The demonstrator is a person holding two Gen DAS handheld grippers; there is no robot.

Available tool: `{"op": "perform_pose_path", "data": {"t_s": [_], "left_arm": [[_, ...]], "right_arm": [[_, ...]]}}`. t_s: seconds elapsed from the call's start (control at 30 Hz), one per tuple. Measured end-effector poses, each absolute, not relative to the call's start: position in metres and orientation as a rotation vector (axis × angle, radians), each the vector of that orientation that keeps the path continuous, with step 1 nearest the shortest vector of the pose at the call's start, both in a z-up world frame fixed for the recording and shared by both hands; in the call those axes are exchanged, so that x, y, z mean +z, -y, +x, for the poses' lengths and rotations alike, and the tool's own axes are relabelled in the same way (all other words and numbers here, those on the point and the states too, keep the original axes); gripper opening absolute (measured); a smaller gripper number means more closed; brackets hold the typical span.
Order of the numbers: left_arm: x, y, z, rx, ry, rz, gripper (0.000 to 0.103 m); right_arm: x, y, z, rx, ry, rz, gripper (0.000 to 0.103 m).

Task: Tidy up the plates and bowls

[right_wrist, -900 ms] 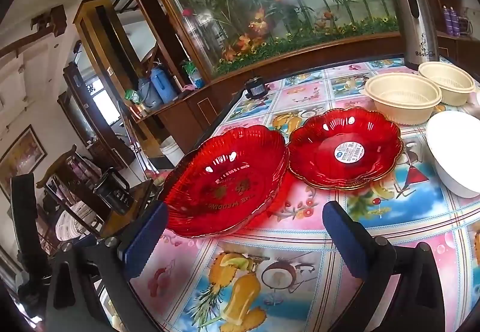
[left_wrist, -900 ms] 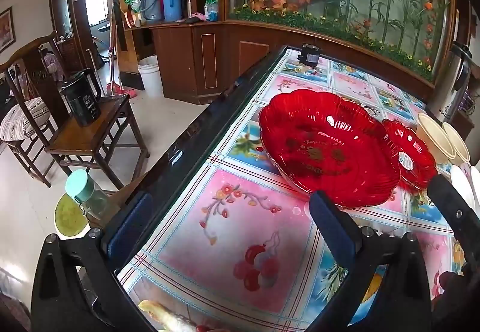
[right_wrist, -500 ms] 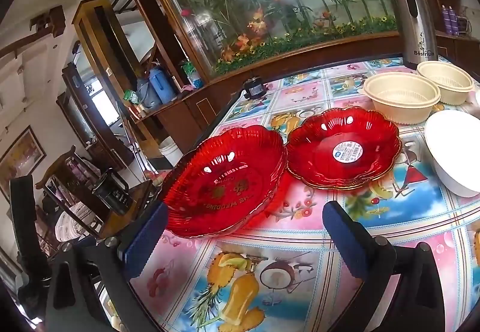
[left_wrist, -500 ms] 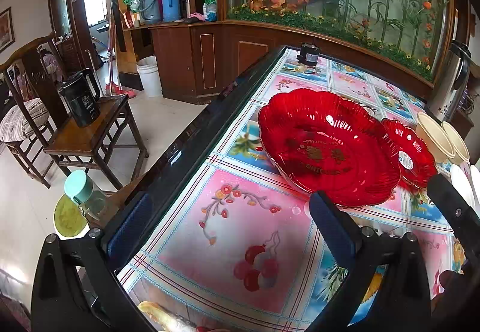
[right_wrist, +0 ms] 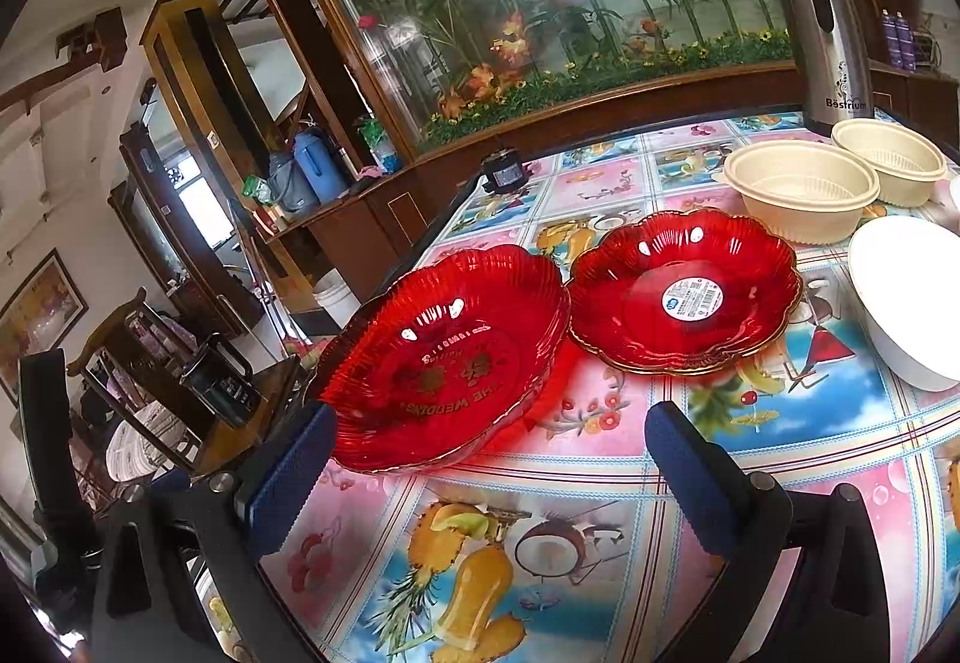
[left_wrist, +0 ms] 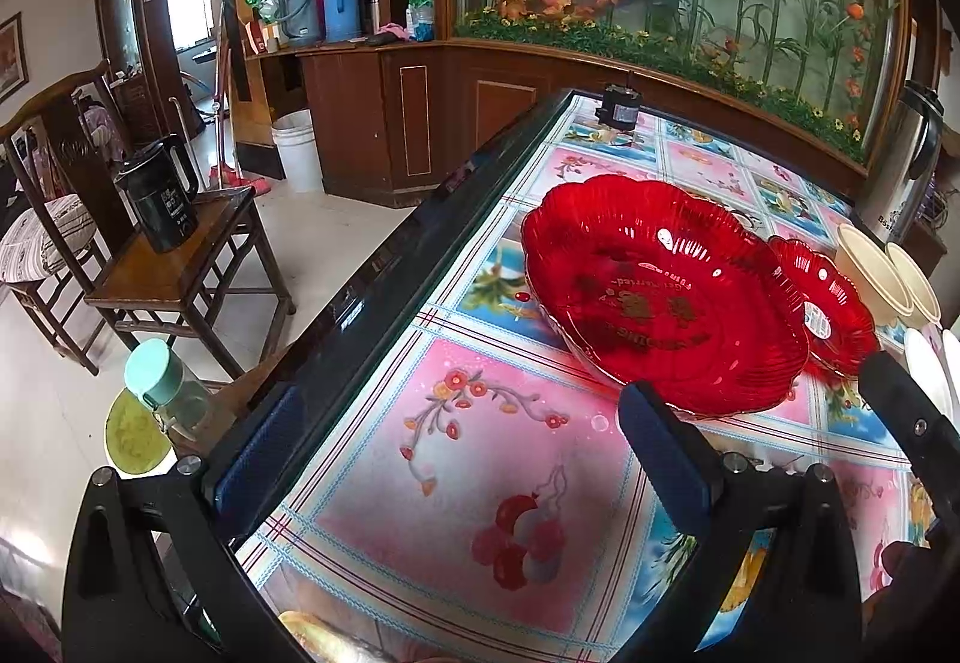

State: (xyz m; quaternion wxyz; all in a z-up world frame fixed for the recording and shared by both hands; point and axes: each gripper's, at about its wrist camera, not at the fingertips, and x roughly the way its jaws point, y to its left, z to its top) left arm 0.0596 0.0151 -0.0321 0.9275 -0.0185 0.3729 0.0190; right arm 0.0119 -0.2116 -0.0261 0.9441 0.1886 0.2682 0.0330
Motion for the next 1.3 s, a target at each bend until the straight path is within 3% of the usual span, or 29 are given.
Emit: {"op": "perform_pose_path", "data": {"t_s": [0.3,0.53,0.8,1.1,1.2,1.27,1.3], "left_arm": [[-0.038,-0.022,0.078,0.023,-0.816,-0.081,0.103],[-0.035,-0.021,0.108,0.036,-0.872,-0.135,0.103],[-0.046,-0.02,0.142,-0.002,-0.977,-0.244,0.103],[-0.061,-0.013,0.153,-0.011,-1.019,-0.29,0.102],[-0.065,-0.008,0.155,-0.006,-1.032,-0.275,0.095],[-0.069,-0.006,0.156,-0.007,-1.041,-0.273,0.088],[-0.071,-0.006,0.156,-0.005,-1.046,-0.27,0.079]], "right_arm": [[-0.03,0.217,0.016,0.083,-0.583,0.441,0.102],[-0.044,0.222,0.042,0.074,-0.744,0.639,0.102],[-0.065,0.242,0.072,0.056,-0.772,0.807,0.101],[-0.085,0.243,0.087,0.112,-0.855,0.882,0.075],[-0.085,0.245,0.089,0.129,-0.846,0.892,0.072],[-0.087,0.244,0.087,0.138,-0.854,0.898,0.062],[-0.09,0.244,0.088,0.146,-0.863,0.904,0.057]]}}
